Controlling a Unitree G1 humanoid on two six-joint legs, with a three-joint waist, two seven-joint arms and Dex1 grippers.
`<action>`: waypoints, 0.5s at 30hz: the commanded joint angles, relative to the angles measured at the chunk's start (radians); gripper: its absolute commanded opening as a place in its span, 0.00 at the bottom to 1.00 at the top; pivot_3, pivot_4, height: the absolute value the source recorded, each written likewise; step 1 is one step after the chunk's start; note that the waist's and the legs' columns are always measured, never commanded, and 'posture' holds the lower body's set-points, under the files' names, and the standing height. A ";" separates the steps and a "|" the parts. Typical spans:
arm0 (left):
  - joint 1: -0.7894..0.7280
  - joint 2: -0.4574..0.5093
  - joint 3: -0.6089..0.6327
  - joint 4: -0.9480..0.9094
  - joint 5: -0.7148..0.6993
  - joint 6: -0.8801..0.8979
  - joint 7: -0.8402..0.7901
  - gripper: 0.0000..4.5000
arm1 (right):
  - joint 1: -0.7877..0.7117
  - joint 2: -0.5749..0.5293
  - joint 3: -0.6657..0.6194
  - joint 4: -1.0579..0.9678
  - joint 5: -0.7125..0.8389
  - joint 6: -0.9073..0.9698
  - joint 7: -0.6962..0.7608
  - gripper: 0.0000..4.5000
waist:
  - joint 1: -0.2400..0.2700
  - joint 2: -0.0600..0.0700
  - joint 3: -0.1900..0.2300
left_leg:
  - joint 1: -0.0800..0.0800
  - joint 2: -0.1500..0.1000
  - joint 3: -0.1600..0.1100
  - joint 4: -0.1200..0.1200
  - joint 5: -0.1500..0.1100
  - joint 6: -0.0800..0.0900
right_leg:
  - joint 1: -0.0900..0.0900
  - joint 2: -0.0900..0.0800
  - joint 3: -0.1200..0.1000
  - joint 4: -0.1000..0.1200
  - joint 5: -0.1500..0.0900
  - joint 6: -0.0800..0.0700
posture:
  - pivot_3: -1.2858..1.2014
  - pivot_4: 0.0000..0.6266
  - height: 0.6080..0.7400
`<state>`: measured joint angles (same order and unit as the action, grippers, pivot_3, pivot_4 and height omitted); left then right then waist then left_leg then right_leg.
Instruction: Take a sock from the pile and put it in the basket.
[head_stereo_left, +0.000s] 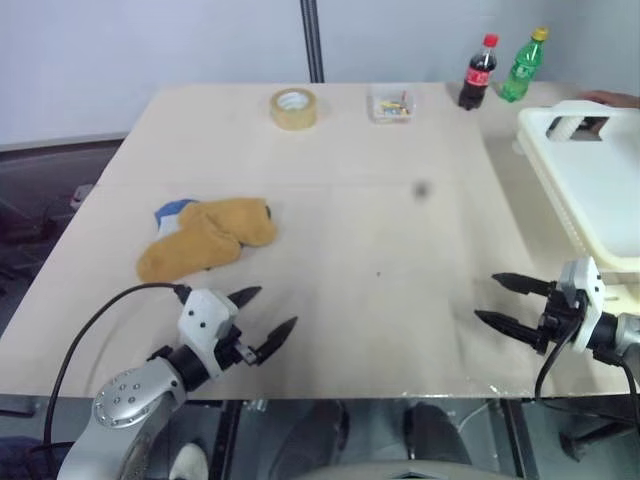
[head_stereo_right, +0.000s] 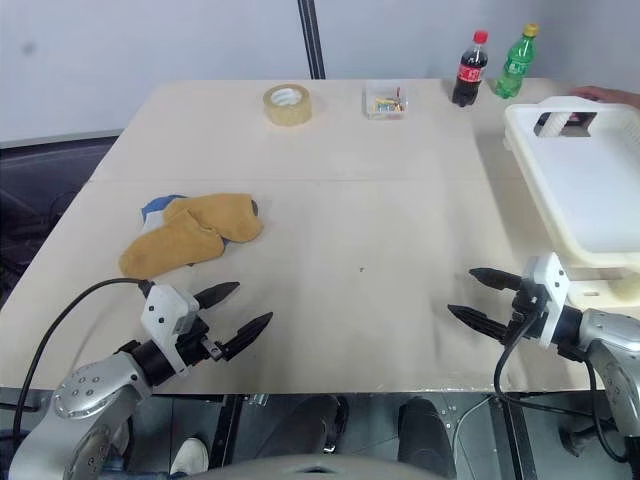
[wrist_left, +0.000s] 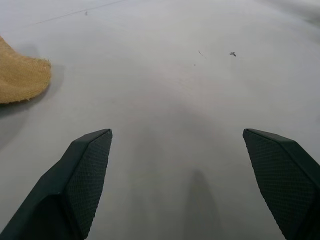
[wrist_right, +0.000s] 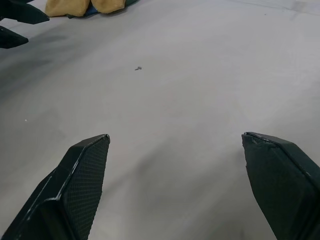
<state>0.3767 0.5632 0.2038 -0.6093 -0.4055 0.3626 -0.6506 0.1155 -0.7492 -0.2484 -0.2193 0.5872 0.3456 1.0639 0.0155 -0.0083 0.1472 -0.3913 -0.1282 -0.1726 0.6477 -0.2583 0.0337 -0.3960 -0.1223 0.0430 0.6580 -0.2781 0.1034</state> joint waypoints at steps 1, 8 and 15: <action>0.007 0.023 0.047 -0.041 -0.025 0.005 -0.008 1.00 | 0.008 -0.013 -0.046 -0.033 0.021 -0.020 0.021 0.98 | 0.000 0.000 0.000 | 0.000 0.000 0.000 0.000 0.000 0.000 | 0.000 0.000 0.000 0.000 0.000 0.000 | 0.52 0.24 1.00; 0.004 0.027 0.084 -0.023 -0.033 0.006 -0.002 1.00 | -0.012 -0.020 -0.063 -0.015 0.021 -0.025 0.027 0.98 | 0.000 0.000 0.000 | 0.000 0.000 0.000 0.000 0.000 0.000 | 0.000 0.000 0.000 0.000 0.000 0.000 | 0.52 0.24 1.00; 0.008 0.014 0.079 -0.021 -0.021 -0.002 0.015 1.00 | -0.034 -0.023 -0.057 -0.009 0.024 -0.015 0.036 0.98 | 0.000 0.000 0.000 | 0.000 0.000 0.000 0.000 0.000 0.000 | 0.000 0.000 0.000 0.000 0.000 0.000 | 0.52 0.24 1.00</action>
<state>0.3780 0.5814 0.2687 -0.6122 -0.4262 0.3726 -0.6445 0.0990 -0.7596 -0.2818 -0.2174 0.5942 0.3378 1.0881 0.0157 -0.0084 0.1475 -0.3914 -0.1281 -0.1726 0.6478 -0.2584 0.0337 -0.3959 -0.1224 0.0428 0.6578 -0.2781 0.1034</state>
